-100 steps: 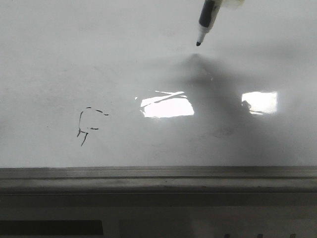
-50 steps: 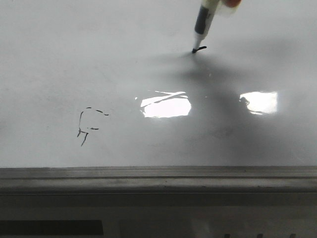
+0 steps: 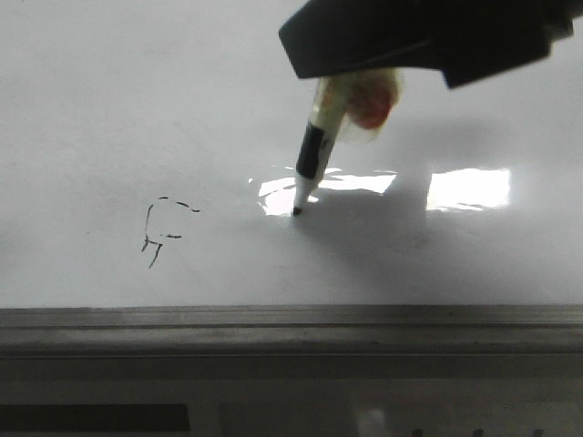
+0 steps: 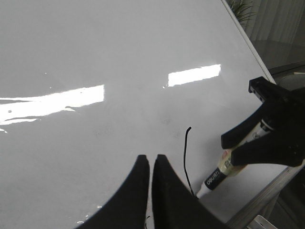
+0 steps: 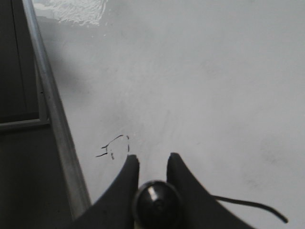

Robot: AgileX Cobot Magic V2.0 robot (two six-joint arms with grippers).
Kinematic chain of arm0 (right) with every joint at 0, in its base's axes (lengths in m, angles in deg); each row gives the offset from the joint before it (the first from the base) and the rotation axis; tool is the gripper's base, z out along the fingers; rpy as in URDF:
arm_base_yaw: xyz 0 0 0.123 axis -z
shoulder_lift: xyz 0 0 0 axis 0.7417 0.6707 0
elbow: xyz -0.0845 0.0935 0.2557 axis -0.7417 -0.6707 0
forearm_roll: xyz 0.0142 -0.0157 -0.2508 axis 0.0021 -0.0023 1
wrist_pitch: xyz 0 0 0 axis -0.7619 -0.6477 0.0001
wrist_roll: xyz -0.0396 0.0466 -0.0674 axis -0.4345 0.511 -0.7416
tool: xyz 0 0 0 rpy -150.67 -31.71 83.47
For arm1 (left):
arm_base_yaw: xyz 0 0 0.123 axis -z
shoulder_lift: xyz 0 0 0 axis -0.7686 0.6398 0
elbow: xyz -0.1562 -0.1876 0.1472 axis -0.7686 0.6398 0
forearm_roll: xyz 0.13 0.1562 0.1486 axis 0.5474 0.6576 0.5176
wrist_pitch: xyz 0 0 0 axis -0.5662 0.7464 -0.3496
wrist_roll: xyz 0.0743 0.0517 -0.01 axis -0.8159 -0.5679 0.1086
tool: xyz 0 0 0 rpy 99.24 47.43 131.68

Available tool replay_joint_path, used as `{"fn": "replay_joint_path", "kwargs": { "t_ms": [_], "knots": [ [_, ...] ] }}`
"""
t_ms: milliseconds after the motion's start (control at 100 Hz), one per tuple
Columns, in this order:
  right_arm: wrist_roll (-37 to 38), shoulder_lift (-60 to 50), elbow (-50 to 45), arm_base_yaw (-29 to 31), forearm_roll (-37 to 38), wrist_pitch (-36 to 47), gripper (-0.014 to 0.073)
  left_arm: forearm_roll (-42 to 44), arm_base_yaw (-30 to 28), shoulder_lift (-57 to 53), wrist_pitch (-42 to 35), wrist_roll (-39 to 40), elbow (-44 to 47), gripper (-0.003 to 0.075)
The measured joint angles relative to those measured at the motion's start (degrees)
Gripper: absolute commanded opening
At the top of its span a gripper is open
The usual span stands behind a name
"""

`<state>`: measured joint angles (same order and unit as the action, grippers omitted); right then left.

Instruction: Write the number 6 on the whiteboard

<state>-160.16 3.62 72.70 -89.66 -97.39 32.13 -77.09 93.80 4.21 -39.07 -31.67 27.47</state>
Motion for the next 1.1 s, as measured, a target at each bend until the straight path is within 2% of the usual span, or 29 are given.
{"fn": "replay_joint_path", "kwargs": {
  "t_ms": [280, 550, 1100],
  "knots": [
    [0.7, -0.8, -2.3, -2.7, -2.1, 2.5, -0.0062, 0.0, 0.0, 0.0, 0.3, 0.0, 0.0, -0.0020],
    [1.2, -5.6, -2.1, -2.9, -2.9, 12.2, -0.0064, 0.0, 0.0, 0.0, 0.3, 0.0, 0.0, -0.0020],
    [0.8, 1.0, 3.3, -2.9, -2.9, 7.4, -0.0064, 0.0, 0.0, 0.0, 0.7, 0.0, 0.0, -0.0020]
  ]
}}
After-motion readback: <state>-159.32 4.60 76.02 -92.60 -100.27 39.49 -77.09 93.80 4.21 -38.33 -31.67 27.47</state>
